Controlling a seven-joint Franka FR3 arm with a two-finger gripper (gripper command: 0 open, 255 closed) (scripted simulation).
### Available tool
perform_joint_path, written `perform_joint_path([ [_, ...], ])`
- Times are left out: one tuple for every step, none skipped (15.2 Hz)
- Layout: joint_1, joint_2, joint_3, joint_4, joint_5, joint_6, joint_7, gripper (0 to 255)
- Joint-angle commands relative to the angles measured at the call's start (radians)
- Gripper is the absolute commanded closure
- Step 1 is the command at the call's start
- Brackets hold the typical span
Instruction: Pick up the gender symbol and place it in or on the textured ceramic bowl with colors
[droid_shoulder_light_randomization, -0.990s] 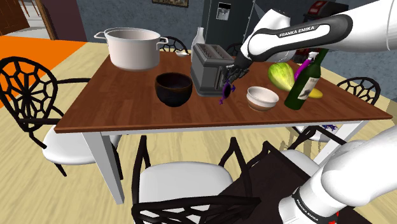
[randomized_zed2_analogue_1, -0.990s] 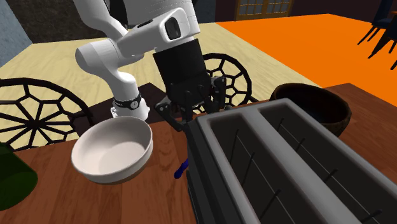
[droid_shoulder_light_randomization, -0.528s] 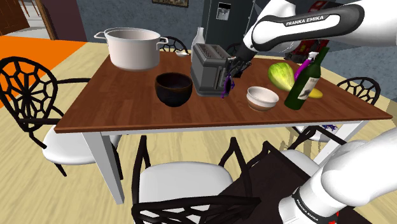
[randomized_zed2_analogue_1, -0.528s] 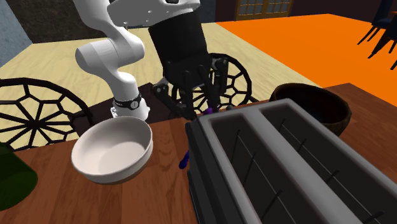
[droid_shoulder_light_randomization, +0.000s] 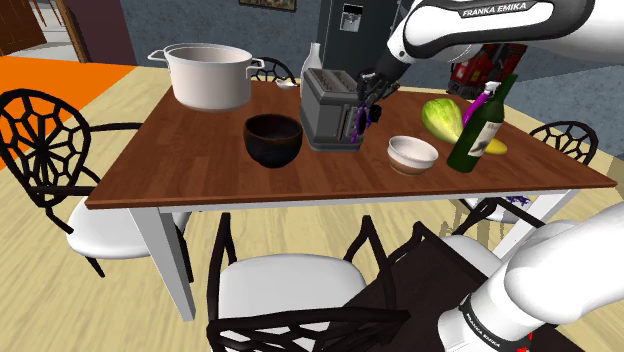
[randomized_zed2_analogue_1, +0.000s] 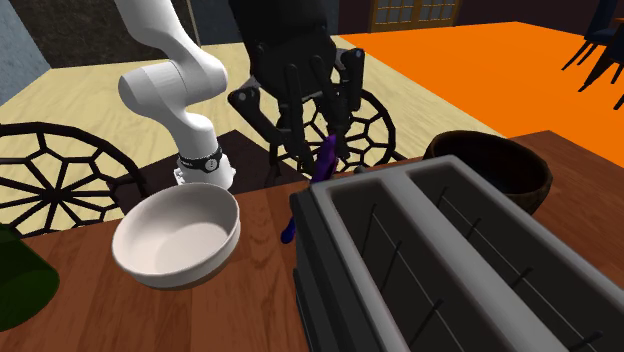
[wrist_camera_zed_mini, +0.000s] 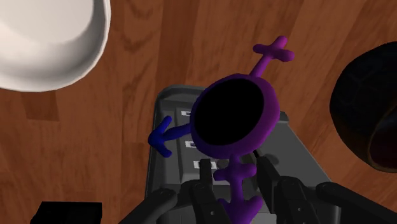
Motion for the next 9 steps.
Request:
perform_joint_path([
  [-0.001,0.001,-0.001,0.027,-0.001,-0.026,0.000,255],
  [-0.001,0.000,-0.001,0.040,-0.002,-0.039,0.001,255],
  [-0.001,0.000,-0.001,0.053,-0.002,-0.053,0.002,255],
  [-0.001,0.000,-0.001,0.066,-0.003,-0.066,0.004,255],
  [-0.001,0.000,-0.001,0.080,-0.003,-0.080,0.005,255],
  [-0.001,0.001,-0.001,0.094,-0.004,-0.093,0.006,255],
  [-0.001,0.001,-0.001,0.108,-0.005,-0.106,0.007,255],
  [-0.001,0.002,-0.001,0.122,-0.005,-0.120,0.008,255],
  [-0.001,0.003,-0.001,0.136,-0.006,-0.133,0.009,255],
])
